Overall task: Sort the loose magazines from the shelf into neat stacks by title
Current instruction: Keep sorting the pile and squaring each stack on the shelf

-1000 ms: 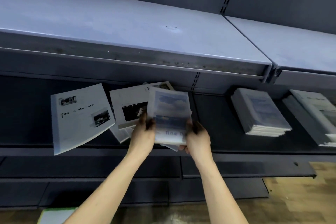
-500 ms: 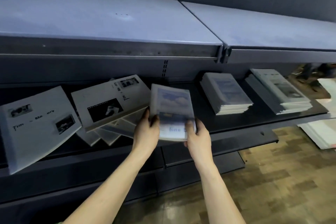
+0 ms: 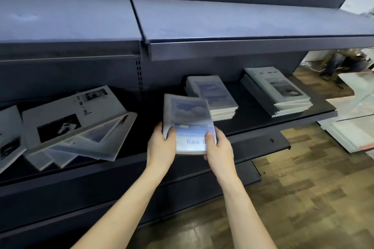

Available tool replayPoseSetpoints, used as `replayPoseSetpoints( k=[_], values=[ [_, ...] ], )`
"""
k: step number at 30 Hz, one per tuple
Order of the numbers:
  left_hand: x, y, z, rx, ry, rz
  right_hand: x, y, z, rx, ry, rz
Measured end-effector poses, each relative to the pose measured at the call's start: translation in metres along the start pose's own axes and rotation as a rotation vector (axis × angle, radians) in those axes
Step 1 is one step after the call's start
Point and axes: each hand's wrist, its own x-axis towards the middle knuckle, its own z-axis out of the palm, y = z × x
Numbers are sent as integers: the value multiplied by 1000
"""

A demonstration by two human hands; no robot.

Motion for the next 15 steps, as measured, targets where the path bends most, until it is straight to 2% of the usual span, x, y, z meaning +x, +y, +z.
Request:
replayPoseSetpoints(
  k=[7,15],
  values=[
    [-21,22,51,-3,81,-13,17,9,-58,36,-85,-11],
    [-22,35,83,40,53,-38,37,19,-87,66,-78,18]
  ],
)
